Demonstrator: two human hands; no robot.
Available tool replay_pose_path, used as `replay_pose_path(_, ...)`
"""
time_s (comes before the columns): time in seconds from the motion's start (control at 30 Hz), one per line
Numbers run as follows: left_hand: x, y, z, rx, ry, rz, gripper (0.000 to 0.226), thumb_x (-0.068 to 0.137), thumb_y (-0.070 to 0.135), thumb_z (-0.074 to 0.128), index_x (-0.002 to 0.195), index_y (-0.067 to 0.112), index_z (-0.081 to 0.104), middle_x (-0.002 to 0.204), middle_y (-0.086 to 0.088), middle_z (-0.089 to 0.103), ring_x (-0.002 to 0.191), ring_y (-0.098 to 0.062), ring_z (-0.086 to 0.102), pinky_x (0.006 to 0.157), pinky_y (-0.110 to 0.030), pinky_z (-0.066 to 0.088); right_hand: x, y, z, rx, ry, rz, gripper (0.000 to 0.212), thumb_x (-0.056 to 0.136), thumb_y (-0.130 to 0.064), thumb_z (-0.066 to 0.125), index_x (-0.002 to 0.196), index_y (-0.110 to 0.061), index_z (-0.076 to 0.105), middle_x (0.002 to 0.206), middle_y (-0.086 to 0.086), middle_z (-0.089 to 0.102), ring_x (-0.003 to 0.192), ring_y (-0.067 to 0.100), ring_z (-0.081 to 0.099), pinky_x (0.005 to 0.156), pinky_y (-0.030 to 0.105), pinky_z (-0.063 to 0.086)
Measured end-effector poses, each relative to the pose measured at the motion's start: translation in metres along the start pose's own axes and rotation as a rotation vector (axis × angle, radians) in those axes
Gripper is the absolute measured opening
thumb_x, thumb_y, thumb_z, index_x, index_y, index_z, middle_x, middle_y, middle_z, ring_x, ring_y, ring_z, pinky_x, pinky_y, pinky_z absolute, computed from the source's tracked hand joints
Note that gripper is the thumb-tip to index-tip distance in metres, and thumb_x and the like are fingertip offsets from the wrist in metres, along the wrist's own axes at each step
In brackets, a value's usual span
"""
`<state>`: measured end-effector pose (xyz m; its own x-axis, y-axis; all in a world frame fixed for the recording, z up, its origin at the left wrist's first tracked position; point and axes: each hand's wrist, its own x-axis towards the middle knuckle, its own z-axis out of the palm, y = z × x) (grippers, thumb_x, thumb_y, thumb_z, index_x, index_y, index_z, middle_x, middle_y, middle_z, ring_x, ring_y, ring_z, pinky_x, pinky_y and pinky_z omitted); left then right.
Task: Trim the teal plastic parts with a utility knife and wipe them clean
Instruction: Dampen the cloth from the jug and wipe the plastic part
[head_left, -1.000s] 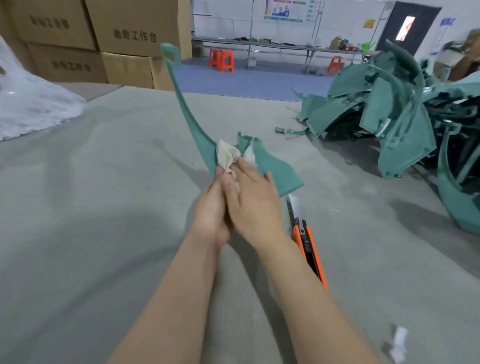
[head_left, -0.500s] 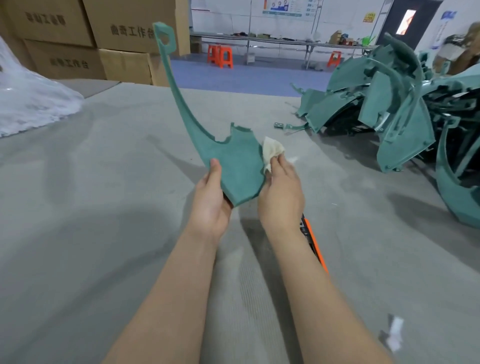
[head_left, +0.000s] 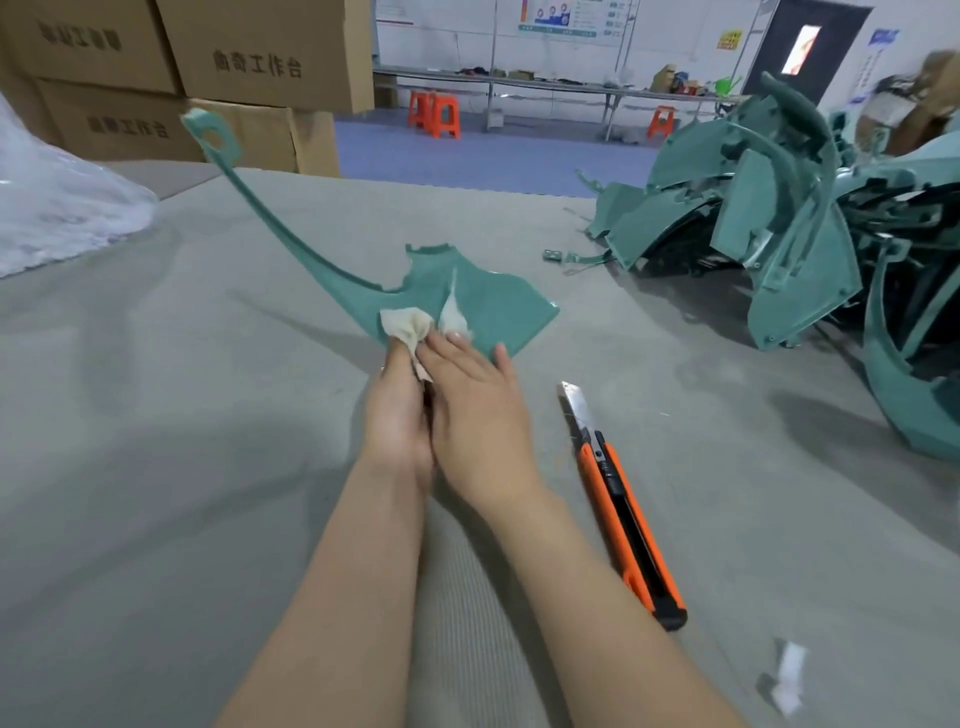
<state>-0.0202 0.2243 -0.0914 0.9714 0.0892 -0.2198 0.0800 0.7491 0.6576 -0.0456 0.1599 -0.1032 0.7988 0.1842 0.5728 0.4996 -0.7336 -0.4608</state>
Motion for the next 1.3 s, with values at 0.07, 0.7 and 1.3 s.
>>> replay_pose_path(0.07,0.001,0.002,0.004,-0.036,-0.021,0.034,0.041,0.103,0.036,0.035,0.118,0.008,0.06,0.109,-0.01,0.07,0.094,-0.018,0.07,0.077,-0.029,0.057,0.008,0.015,-0.01,-0.041,0.132,0.079,0.044,0.094,-0.002,0.043,0.135,-0.008,0.056,0.148,0.006,0.047,0.141,0.02,0.037,0.117,0.03,0.011)
replay_pose_path(0.7,-0.003,-0.009,0.014,-0.005,-0.078,0.15,0.03,0.102,0.014,0.041,0.13,0.011,0.05,0.12,-0.013,0.065,0.106,-0.029,0.064,0.095,-0.041,0.052,0.013,0.008,-0.017,0.904,0.197,0.7,0.025,0.102,-0.013,0.042,0.126,-0.014,0.047,0.106,0.002,0.064,0.091,0.014,0.061,0.084,0.029,0.05)
replay_pose_path(1.3,-0.009,-0.008,0.012,0.431,-0.368,0.078,0.016,0.099,0.015,0.049,0.108,0.015,0.061,0.097,0.001,0.073,0.084,-0.014,0.072,0.067,-0.028,0.059,0.028,0.064,-0.062,0.858,0.709,0.906,0.014,0.099,-0.012,0.051,0.087,-0.016,0.057,0.086,0.001,0.064,0.078,0.018,0.063,0.084,0.043,0.056)
